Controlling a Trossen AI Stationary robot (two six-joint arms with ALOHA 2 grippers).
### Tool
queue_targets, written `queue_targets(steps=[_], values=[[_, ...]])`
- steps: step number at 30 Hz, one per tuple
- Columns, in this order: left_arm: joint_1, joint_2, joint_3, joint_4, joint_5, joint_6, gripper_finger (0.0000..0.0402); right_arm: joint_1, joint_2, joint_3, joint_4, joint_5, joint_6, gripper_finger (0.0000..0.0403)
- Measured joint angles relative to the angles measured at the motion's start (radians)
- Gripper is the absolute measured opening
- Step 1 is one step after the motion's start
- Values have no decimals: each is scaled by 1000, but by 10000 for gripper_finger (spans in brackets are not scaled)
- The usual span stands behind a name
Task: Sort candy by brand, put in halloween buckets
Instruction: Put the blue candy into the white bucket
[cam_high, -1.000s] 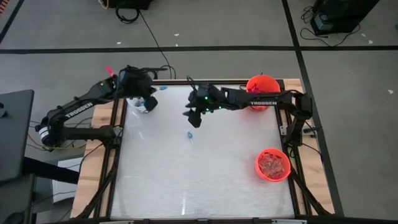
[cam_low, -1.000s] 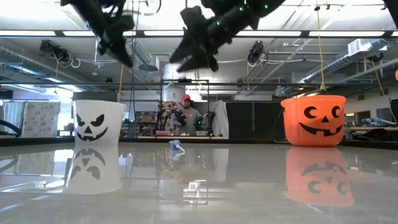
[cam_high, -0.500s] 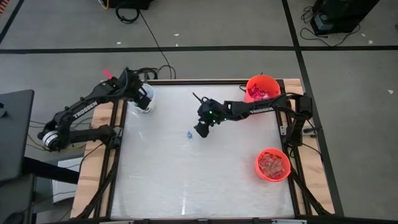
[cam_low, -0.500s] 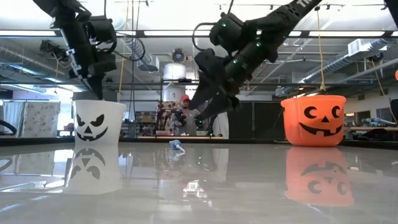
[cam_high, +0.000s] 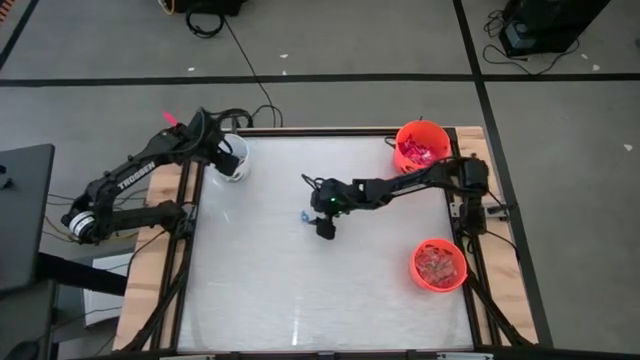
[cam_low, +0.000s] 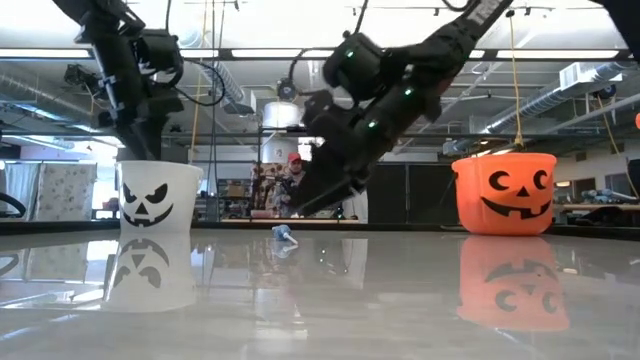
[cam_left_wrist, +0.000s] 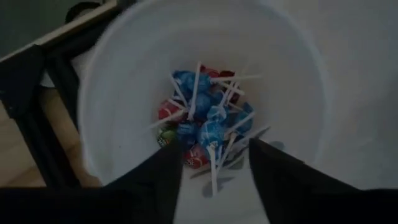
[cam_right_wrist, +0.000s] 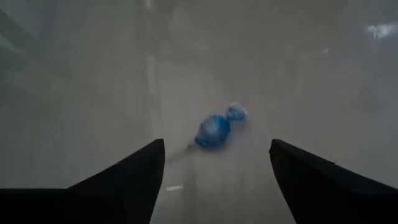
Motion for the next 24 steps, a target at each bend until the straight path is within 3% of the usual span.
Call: queue_targets(steps=[5,15,19,24], values=[[-4,-3,86,-48,-6,-25,235,0,79,72,-25,22,46,308],[-8,-3,213,-103,-46,-39,242,6,196,186,-88,19,76,291],[-10,-3,233,-119,-26,-35,243,7,200,203,-136,53,99,242],[-27,-4,240,-115,71,-18,243,5,181,200,-171,58,134,127]])
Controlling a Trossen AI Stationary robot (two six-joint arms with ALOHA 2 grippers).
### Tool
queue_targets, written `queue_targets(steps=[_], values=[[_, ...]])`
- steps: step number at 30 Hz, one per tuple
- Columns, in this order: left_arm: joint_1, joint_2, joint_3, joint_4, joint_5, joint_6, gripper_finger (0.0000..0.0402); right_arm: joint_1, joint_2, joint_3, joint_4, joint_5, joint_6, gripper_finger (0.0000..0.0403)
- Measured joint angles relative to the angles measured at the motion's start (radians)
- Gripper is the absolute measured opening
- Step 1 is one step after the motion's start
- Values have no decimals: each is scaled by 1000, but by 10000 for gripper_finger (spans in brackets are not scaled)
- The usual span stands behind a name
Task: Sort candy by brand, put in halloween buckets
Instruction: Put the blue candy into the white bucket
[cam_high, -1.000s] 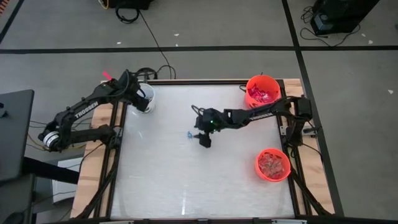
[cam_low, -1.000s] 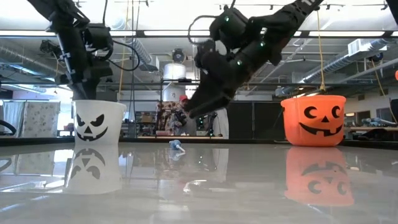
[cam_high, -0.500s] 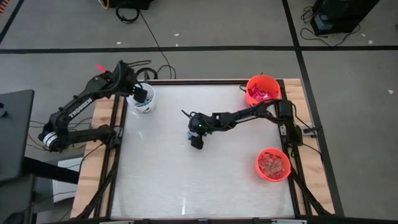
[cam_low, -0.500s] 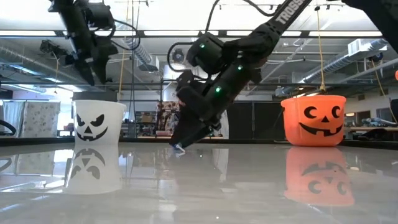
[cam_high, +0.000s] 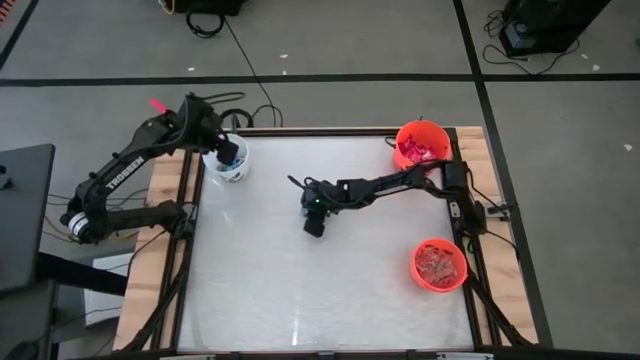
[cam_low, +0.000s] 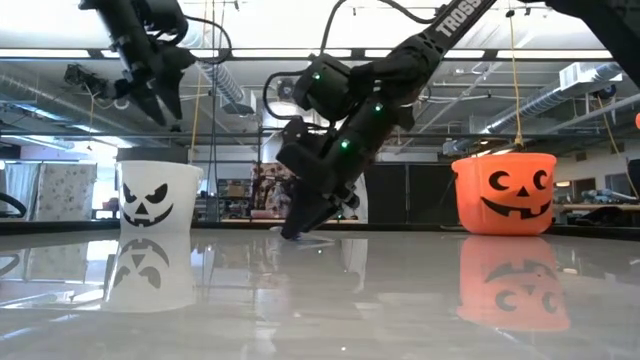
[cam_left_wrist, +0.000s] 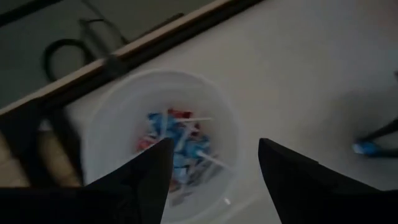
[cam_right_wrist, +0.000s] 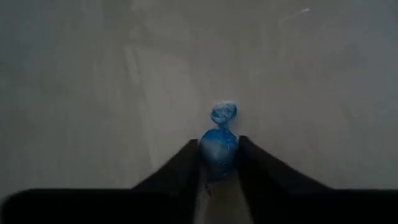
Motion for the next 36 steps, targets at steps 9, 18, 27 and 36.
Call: queue_targets(steps=[9,18,27,36], values=[[-99,0,0,105,229,53,243,-15,-109,-5,43,-36,25,61],[-260,0,-4,204,426,335,243,-70,-287,-3,186,-13,34,61],[-412,0,-37,497,430,427,236,-72,-338,-3,296,-92,2,66],[-472,23,-37,536,417,479,175,-67,-338,-3,326,-118,27,83]])
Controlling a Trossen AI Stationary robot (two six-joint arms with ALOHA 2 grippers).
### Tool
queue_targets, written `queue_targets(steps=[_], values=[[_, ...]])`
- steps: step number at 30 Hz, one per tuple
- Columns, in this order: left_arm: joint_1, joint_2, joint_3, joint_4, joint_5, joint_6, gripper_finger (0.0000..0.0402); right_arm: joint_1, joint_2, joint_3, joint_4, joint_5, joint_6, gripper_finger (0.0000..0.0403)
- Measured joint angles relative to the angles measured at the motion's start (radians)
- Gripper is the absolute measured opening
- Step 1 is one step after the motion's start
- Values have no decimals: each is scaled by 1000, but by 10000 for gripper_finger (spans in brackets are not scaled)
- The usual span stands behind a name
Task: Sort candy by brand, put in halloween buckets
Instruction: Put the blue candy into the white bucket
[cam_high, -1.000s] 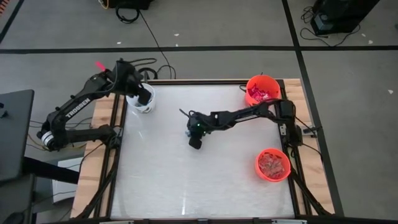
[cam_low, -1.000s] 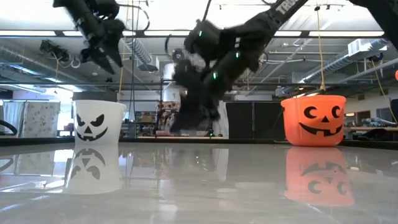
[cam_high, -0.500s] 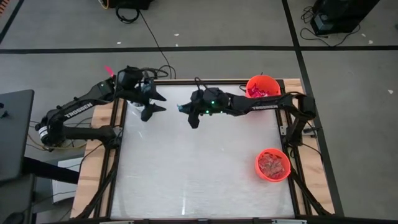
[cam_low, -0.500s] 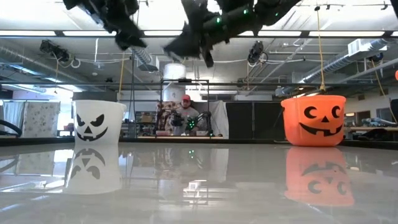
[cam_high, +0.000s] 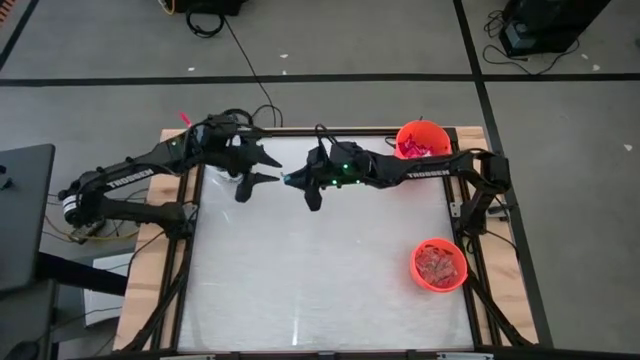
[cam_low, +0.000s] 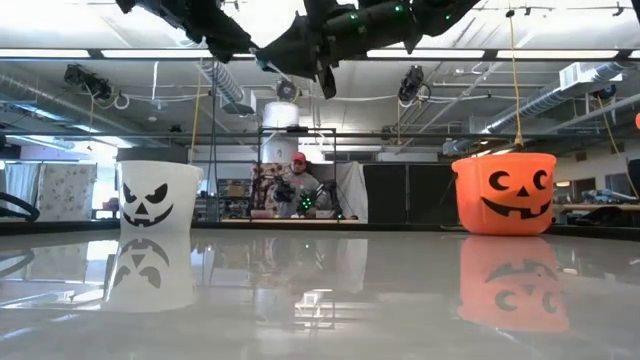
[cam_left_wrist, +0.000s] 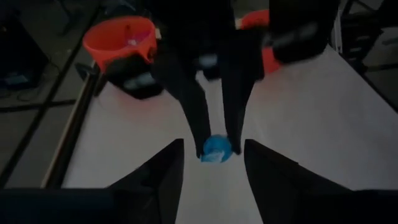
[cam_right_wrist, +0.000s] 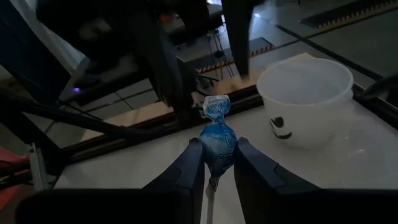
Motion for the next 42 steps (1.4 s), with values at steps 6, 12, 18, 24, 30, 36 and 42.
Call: queue_targets(steps=[6,12,18,24,30,36,42], values=[[-20,45,-2,3,-43,-18,168,11,0,0,4,0,0,82],[-28,54,-2,11,-62,-23,161,18,0,0,6,4,15,82],[-27,54,-2,0,-28,-24,100,19,0,0,8,7,15,83],[-20,68,-1,-46,-30,-53,10,19,1,0,-2,5,15,83],[33,57,-1,-34,-92,-158,3,6,1,0,-4,27,18,105],[110,12,0,-57,-157,-208,2,-8,-1,1,-66,-5,58,172],[222,-37,0,-290,-417,-267,1,-34,-1,1,-240,12,97,234]])
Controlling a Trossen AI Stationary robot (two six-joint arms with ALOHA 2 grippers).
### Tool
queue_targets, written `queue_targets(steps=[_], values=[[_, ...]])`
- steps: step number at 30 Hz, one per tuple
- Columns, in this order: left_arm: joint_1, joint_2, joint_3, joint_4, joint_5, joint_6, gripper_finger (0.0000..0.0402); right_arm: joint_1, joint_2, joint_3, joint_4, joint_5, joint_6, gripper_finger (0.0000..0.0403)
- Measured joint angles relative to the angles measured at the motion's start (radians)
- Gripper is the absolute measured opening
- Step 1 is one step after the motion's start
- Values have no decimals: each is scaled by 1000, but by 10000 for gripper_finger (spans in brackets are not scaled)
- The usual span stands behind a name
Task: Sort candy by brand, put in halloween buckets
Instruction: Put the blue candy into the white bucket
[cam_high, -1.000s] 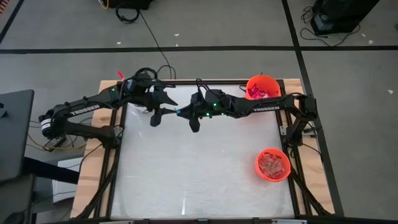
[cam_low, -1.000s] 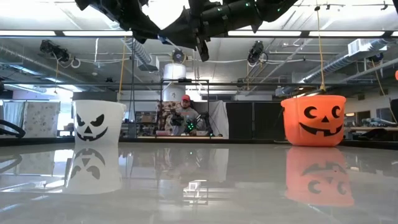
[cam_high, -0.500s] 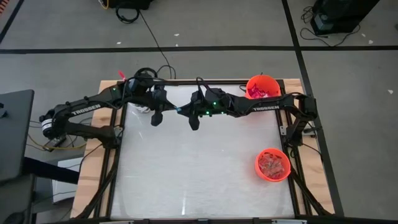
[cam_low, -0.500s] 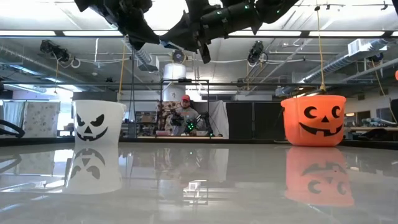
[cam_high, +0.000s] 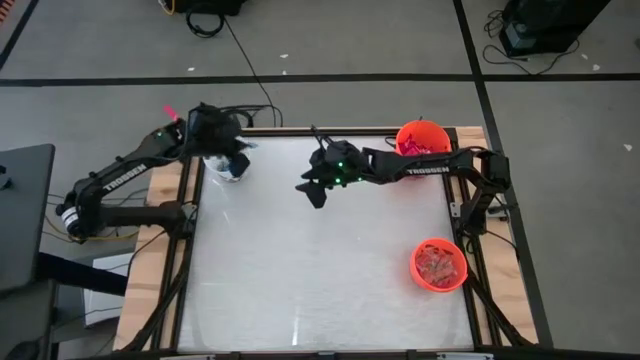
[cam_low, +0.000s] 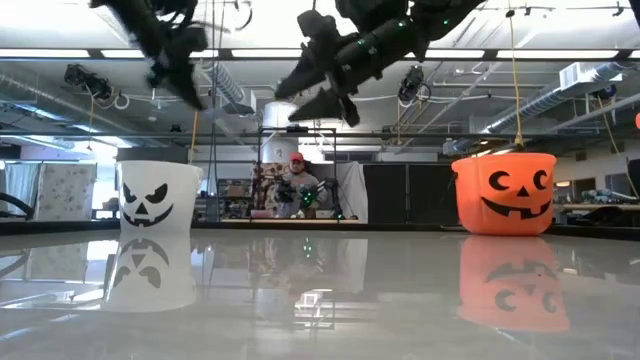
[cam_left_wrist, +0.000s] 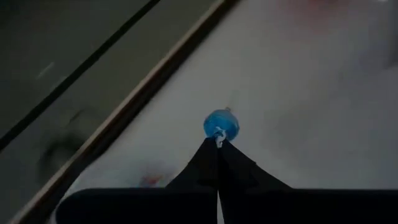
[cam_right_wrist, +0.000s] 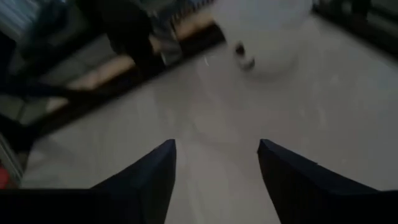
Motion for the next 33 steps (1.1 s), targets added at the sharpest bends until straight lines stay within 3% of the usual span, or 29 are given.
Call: queue_targets(steps=[5,8,13,25,33], values=[[66,-25,0,-184,-250,-144,1,2,0,0,-106,19,0,252],[85,-29,0,-261,-311,-202,1,3,0,0,-114,21,-1,251],[101,10,-5,-312,-320,-230,0,3,0,0,-111,36,0,250],[160,238,-175,-92,-222,-184,1,1,0,0,-113,11,49,252],[198,258,-178,-28,-219,-169,50,4,-4,0,-137,0,71,284]])
